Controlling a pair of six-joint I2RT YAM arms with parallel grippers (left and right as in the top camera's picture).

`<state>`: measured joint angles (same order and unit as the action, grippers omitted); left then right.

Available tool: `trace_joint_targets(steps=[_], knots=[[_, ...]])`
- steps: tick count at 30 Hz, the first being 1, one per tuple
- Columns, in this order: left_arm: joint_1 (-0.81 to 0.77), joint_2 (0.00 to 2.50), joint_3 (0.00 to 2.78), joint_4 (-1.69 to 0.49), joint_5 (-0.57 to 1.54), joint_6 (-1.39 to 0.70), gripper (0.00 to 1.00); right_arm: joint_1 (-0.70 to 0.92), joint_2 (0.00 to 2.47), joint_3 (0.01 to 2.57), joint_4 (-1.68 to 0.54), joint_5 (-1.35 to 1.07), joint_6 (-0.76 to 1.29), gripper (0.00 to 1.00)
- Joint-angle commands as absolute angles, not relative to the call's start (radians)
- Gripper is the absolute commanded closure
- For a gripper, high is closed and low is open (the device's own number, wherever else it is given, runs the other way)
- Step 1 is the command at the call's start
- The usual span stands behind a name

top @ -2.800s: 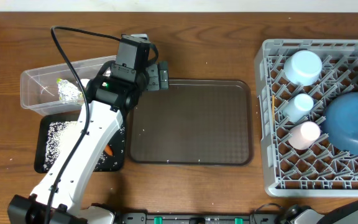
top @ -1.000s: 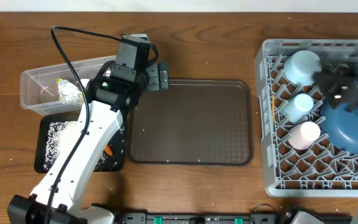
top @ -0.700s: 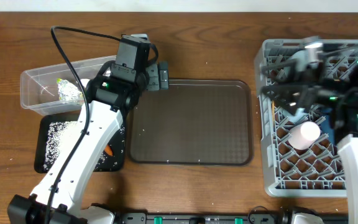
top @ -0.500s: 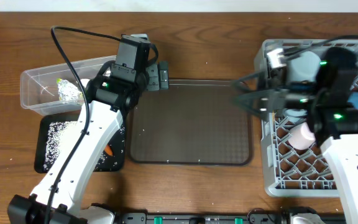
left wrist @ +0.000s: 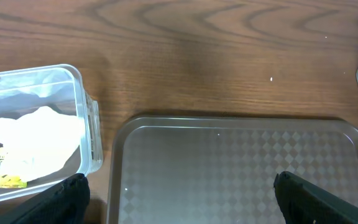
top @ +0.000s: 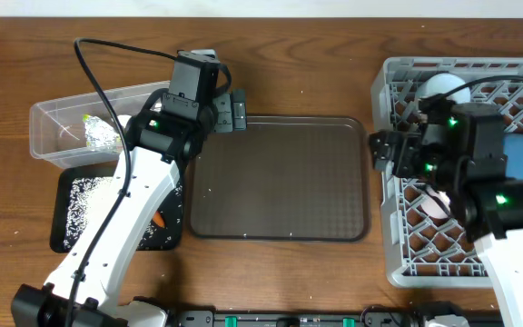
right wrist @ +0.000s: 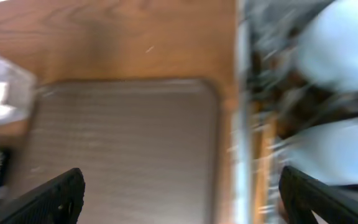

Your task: Sort waste into correct bins and load items into the dishwasher rack

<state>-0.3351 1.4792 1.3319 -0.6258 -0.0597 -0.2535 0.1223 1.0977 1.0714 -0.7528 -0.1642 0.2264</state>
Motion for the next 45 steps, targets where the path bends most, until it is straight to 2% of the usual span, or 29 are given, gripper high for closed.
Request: trace_joint_targets(steps=[1,9,24,29,34,45], knots=[[-0.332,1.485,1.336,-0.628,-0.072,-0.244,0.02,0.132,1.050,1.081,-0.744,-0.020,0.066,0.01],[-0.332,1.485,1.336,-0.628,-0.072,-0.244,0.02,0.131,0.907,1.081,-0.798,-0.033,0.082,0.04],[-0.332,1.485,1.336,-0.628,-0.072,-0.244,0.02,0.131,0.179,1.081,-0.947,-0.028,0.084,0.01],[-0.332,1.485,1.336,-0.628,-0.072,-0.244,0.02,0.131,0.106,1.081,-1.079,-0.026,0.062,0.01],[-0.332,1.485,1.336,-0.628,-0.072,-0.244,0.02,0.131,0.028,1.103,-1.121,-0.023,0.085,0.06],[-0.332,1.485,1.336,-0.628,-0.072,-0.244,0.02,0.129,0.008,1.256,-1.267,0.079,0.080,0.01]])
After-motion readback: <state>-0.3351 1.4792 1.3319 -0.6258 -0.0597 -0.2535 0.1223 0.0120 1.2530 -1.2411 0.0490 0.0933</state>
